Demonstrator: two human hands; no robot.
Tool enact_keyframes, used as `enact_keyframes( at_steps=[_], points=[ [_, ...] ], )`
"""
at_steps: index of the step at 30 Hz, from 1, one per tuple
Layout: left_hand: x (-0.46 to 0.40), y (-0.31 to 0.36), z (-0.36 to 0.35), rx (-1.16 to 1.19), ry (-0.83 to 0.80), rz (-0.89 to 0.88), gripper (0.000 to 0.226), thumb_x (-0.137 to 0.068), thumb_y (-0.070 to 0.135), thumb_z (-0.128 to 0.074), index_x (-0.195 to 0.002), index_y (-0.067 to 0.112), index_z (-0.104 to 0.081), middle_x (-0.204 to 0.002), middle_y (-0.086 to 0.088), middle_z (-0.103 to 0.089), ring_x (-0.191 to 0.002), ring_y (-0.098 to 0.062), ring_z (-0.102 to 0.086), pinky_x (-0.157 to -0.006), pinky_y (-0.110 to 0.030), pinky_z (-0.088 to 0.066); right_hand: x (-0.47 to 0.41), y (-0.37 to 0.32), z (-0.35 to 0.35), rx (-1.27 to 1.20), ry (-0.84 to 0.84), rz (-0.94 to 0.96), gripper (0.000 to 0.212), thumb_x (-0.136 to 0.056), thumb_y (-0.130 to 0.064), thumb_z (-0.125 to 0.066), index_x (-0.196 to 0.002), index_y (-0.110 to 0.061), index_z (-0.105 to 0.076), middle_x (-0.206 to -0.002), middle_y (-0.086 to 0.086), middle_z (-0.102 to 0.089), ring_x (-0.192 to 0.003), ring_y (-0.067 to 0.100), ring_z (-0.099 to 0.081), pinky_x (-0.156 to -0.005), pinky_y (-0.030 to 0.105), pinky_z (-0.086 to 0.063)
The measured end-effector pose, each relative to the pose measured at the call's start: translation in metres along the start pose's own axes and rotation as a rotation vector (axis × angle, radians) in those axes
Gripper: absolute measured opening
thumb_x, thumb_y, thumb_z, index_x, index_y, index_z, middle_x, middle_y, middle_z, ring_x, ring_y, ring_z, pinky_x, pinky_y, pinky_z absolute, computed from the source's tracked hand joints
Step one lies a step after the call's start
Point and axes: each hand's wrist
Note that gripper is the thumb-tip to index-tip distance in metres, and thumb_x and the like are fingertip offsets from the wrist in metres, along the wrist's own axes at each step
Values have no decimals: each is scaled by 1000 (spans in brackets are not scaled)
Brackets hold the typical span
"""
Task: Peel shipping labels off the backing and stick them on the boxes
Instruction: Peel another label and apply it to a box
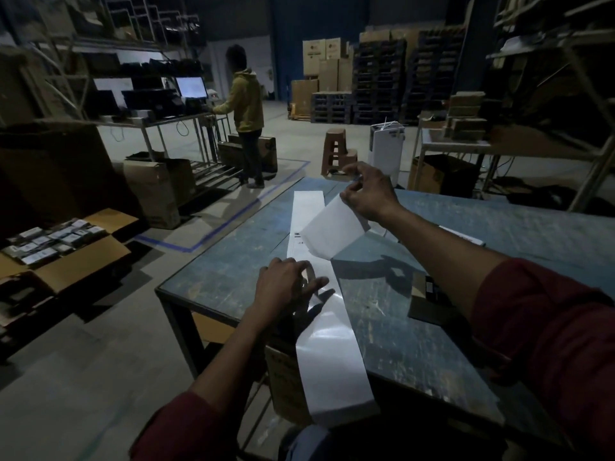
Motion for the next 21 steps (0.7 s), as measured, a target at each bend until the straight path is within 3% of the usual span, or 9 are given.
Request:
enact_keyframes(
  at_steps=[4, 7, 10, 12, 13, 16, 18, 21],
  points=[
    [-14, -1, -1, -105, -60, 15, 56, -90, 79, -49, -101, 29, -71, -107, -5, -66, -113, -31, -55, -89, -44, -44, 0, -3, 3, 20, 55, 35, 53, -86, -15, -78, -134, -29, -61, -125, 4, -70, -105, 21, -68, -88, 36, -58],
    [-19, -3, -3, -117, -86, 21, 57, -86, 82, -52, -93, 29, -72, -106, -3, -63, -114, -29, -52, -93, -45, -43, -2, -2, 9, 36, 84, 42, 54, -86, -16, -78, -134, -31, -60, -116, 2, -73, -103, 23, -70, -89, 40, -60],
    [-25, -2, -1, -112, -99, 34, 57, -86, 81, -53, -100, 29, -74, -111, -5, -65, -117, -31, -53, -95, -46, -44, 2, 0, 14, 60, 101, 71, 55, -87, -16, -78, -137, -30, -59, -108, 1, -75, -99, 23, -71, -87, 40, -60],
    [-28, 2, 1, -31, -28, 55, 62, -89, 78, -52, -116, 26, -74, -114, -7, -71, -116, -33, -60, -95, -45, -49, 9, 0, 16, 59, 126, 81, 56, -87, -17, -79, -138, -30, -58, -107, 0, -75, -98, 23, -72, -84, 39, -60],
    [-27, 6, 4, 88, 41, 85, 63, -91, 76, -53, -118, 23, -75, -108, -7, -76, -110, -31, -66, -91, -42, -52, 12, 1, 17, 60, 142, 89, 57, -88, -17, -79, -138, -31, -57, -105, -1, -76, -97, 23, -72, -82, 40, -60],
    [-15, 36, 27, 741, 176, 271, 63, -96, 69, -54, -95, 11, -79, -84, -10, -78, -73, -23, -68, -68, -30, -47, 34, -10, 24, 84, 229, 196, 62, -88, -16, -82, -142, -29, -55, -103, -1, -76, -93, 23, -74, -77, 44, -63],
    [-9, 53, 45, 1226, 33, 465, 72, -92, 77, -49, -101, 11, -77, -93, -9, -79, -74, -21, -66, -66, -30, -47, 57, -21, 30, 127, 303, 334, 67, -88, -13, -82, -146, -25, -52, -99, 1, -76, -86, 22, -74, -72, 39, -63],
    [0, 66, 61, 1580, -131, 571, 84, -81, 87, -52, -113, 12, -73, -106, -7, -79, -90, -26, -70, -70, -32, -50, 104, -22, 29, 229, 319, 569, 70, -93, -16, -75, -151, -24, -37, -92, 4, -75, -75, 23, -70, -65, 38, -61]
  ],
)
Point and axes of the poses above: each hand's wrist, its own x-axis away from the middle knuckle, its own z-axis out of the back of the hand, y = z × x
